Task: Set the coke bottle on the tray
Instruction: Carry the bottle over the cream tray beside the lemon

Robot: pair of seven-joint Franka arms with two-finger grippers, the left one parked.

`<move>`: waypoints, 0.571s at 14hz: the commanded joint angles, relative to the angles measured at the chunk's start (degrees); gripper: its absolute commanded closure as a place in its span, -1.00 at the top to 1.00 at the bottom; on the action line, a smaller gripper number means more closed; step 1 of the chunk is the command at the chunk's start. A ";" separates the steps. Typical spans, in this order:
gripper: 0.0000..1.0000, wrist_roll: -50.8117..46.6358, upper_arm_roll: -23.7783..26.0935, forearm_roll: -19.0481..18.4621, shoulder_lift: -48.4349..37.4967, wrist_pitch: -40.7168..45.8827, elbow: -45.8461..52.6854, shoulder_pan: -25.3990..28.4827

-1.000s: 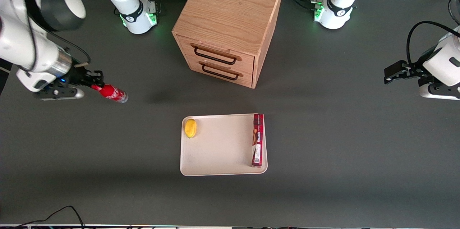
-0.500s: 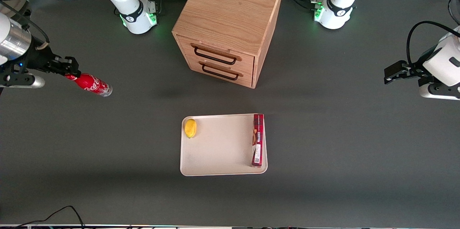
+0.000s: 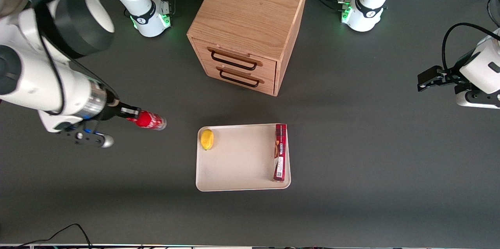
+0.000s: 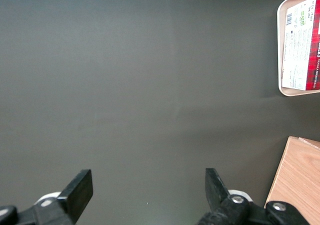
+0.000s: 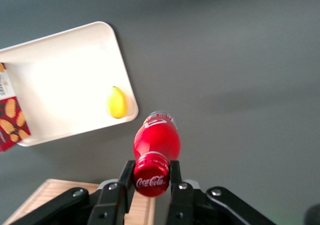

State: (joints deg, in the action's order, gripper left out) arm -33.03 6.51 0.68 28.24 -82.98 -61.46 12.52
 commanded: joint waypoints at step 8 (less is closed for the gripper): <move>-1.00 -12.49 -5.90 -4.19 18.59 -25.53 6.88 10.94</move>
State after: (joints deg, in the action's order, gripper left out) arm -43.30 1.65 -2.17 43.91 -106.40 -58.23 22.43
